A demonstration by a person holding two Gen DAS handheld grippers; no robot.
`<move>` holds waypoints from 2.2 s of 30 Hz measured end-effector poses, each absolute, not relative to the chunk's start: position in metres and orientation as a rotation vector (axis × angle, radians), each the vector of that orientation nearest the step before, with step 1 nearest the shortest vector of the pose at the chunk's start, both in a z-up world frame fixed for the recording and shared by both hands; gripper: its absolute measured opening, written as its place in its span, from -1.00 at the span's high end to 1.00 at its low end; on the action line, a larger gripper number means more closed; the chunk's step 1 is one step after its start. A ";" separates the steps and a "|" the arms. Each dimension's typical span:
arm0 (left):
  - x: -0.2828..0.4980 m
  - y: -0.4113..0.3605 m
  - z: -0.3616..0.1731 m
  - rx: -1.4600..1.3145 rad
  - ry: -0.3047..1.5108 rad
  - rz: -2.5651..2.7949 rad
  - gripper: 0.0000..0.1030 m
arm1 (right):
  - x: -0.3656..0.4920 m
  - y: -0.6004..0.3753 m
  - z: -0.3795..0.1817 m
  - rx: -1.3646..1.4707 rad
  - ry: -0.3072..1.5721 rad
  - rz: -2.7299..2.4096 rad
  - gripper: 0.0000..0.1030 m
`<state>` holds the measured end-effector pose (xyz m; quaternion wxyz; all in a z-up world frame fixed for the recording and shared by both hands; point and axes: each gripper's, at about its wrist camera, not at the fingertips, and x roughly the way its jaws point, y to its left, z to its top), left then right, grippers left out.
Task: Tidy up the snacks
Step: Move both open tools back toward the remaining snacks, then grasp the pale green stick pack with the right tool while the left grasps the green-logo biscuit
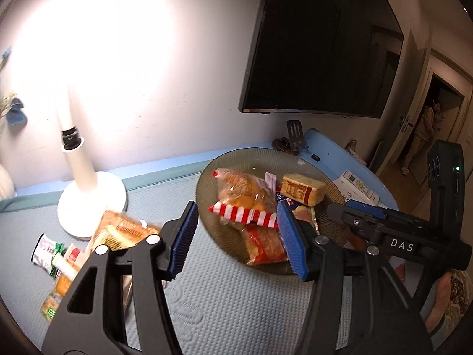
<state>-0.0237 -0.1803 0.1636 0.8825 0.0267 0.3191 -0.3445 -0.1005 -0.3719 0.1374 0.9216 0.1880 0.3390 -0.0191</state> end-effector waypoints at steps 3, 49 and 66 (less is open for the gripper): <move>-0.036 -0.133 0.149 -0.002 0.687 -0.639 -0.08 | -0.102 -0.321 0.121 0.320 0.720 0.023 -0.20; 0.030 0.035 0.047 0.027 0.915 -0.211 -0.37 | 0.038 -0.102 0.048 -0.094 0.918 0.308 0.29; 0.026 0.034 0.035 0.055 0.927 -0.244 -0.05 | 0.004 -0.103 0.042 -0.133 0.918 0.322 0.61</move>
